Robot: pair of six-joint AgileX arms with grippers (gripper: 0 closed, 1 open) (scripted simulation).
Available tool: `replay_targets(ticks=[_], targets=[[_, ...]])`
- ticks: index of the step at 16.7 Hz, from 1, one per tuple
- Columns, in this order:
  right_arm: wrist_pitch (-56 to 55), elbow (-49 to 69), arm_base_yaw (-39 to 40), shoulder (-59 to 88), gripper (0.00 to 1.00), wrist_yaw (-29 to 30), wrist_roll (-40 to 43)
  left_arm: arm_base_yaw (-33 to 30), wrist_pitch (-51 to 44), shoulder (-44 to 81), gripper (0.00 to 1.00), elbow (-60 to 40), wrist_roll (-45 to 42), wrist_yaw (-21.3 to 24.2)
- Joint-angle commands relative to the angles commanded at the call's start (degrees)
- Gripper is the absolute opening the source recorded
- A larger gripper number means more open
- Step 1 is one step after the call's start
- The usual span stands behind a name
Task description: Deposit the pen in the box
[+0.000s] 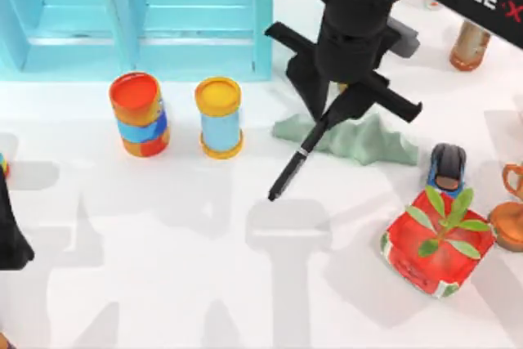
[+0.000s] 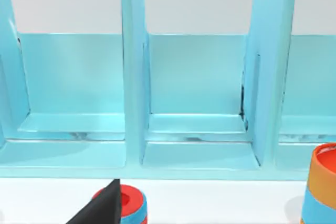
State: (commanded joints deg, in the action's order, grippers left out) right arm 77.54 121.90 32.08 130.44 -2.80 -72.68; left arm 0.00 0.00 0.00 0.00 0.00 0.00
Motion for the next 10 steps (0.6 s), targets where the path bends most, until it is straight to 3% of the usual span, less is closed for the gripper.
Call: replay_targets(ticks=[4, 10], targets=[[1.34, -1.58, -17.98, -1.91, 0.00, -7.54, 10.23, 0.00, 0.00, 0.00, 1.00, 0.00, 0.00, 0.00], [5.93, -3.95, -53.79, -2.62, 0.00, -18.38, 27.85, 0.00, 0.00, 0.00, 1.00, 0.00, 0.00, 0.00]])
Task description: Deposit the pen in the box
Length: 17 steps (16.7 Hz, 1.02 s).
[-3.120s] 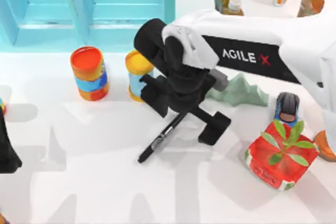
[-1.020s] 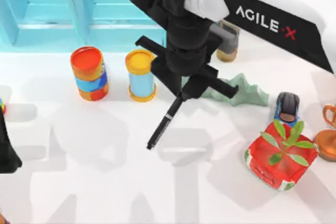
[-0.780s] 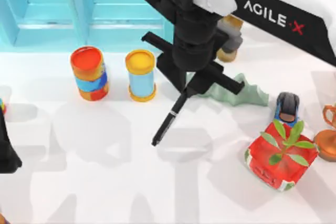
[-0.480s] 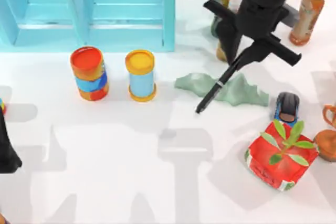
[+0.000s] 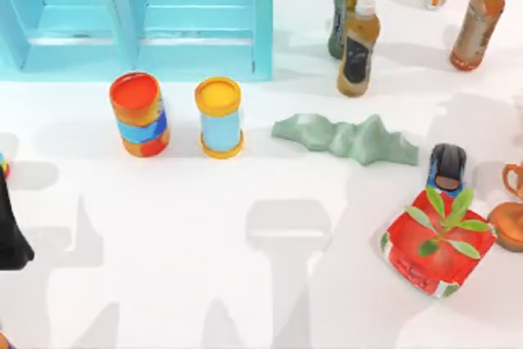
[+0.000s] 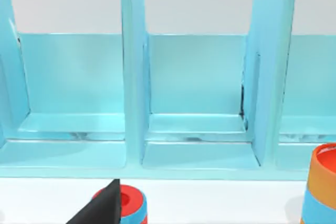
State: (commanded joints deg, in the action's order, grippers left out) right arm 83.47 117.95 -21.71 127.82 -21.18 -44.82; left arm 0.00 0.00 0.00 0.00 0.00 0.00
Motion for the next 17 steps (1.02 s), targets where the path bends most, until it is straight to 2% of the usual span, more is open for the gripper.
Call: replay_targets(ticks=[4, 8, 13, 17], targets=[[3.85, -1.23, -19.46, 1.23, 0.00, -4.73, 9.84, 0.00, 0.00, 0.00, 1.00, 0.00, 0.00, 0.00], [6.90, -1.51, -30.17, 3.37, 0.00, -6.94, 15.70, 0.00, 0.00, 0.00, 1.00, 0.00, 0.00, 0.00], [7.50, -1.47, -31.92, 4.08, 0.00, -7.21, 16.68, 0.00, 0.00, 0.00, 1.00, 0.00, 0.00, 0.00], [5.85, -2.73, -29.99, 2.13, 0.00, -8.65, 15.59, 0.00, 0.00, 0.00, 1.00, 0.00, 0.00, 0.00]])
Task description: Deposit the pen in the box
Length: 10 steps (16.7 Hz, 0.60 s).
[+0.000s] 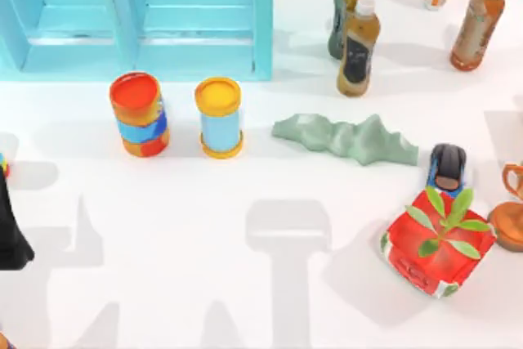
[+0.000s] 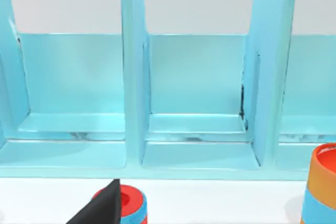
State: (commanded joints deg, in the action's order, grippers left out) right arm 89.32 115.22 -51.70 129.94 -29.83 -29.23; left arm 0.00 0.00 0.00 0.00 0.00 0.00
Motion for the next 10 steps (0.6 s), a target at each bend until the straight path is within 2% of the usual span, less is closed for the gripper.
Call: replay_targets(ticks=[6, 10], targets=[[-7.85, -10.27, 6.86, -5.65, 0.00, -6.74, -3.87, 0.00, 0.00, 0.00, 1.00, 0.00, 0.00, 0.00], [-12.07, -17.08, 6.82, -6.29, 0.00, -5.38, -5.67, 0.00, 0.00, 0.00, 1.00, 0.00, 0.00, 0.00]])
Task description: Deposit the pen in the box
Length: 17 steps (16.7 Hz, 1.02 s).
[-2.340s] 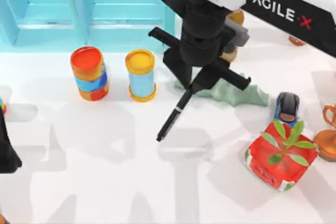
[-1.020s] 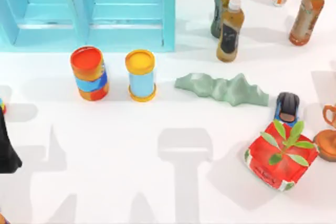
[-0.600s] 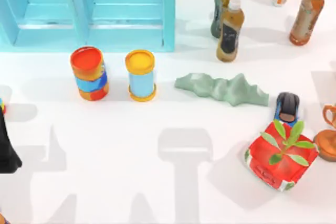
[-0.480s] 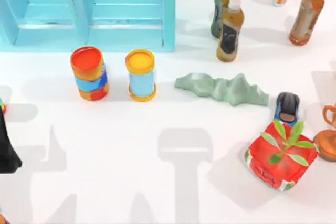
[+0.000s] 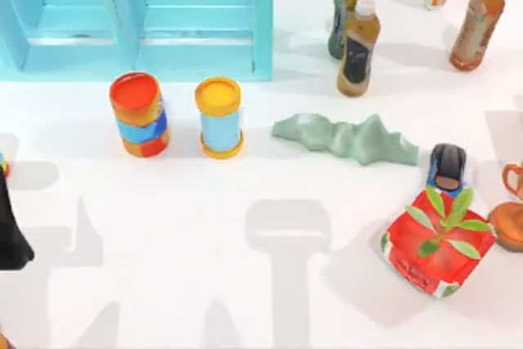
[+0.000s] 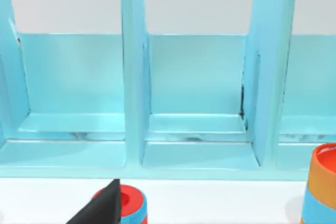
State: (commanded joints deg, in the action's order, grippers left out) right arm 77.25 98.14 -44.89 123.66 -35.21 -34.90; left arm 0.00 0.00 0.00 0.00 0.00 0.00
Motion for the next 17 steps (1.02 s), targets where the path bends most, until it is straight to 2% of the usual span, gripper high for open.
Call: replay_targets(ticks=[4, 9, 17], targets=[[-2.57, -2.70, -2.65, 0.35, 0.00, 4.90, 0.24, 0.00, 0.00, 0.00, 1.00, 0.00, 0.00, 0.00], [-2.76, -2.83, -2.89, 0.41, 0.00, 5.27, 0.35, 0.00, 0.00, 0.00, 1.00, 0.00, 0.00, 0.00], [-2.76, -2.83, -2.89, 0.41, 0.60, 5.27, 0.35, 0.00, 0.00, 0.00, 1.00, 0.00, 0.00, 0.00]])
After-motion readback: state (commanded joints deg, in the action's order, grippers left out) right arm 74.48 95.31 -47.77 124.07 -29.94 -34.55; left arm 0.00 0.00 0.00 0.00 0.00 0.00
